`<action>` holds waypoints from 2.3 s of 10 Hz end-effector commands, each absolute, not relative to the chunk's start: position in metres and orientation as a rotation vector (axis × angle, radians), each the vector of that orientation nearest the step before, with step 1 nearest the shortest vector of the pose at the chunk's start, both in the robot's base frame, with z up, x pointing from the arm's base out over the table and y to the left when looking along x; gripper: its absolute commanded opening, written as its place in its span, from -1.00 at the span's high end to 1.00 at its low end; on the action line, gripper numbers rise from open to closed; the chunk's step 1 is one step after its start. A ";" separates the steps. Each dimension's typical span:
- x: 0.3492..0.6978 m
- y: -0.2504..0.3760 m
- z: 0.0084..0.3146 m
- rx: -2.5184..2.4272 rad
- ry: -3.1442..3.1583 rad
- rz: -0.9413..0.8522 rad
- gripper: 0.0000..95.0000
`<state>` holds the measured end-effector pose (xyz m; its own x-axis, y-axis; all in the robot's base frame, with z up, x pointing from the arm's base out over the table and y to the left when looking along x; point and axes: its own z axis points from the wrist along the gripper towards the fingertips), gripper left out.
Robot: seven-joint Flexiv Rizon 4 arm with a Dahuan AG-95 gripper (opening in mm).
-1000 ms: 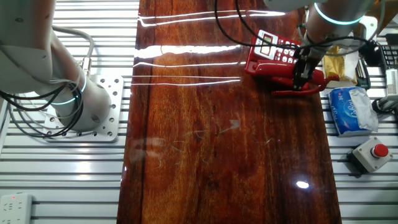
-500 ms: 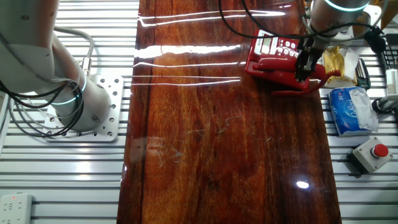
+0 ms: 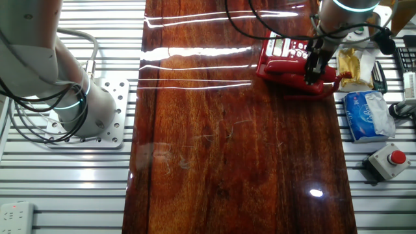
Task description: Place the handset of the telephone on the corresponding phone cradle
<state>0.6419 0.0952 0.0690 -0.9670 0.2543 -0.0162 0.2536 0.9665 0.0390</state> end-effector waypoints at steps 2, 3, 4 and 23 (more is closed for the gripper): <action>0.636 0.096 0.066 0.400 3.080 0.063 1.00; 0.635 0.096 0.065 0.401 3.090 0.052 1.00; 0.634 0.096 0.063 0.401 3.087 0.074 1.00; 0.625 0.091 0.055 0.401 3.084 0.139 1.00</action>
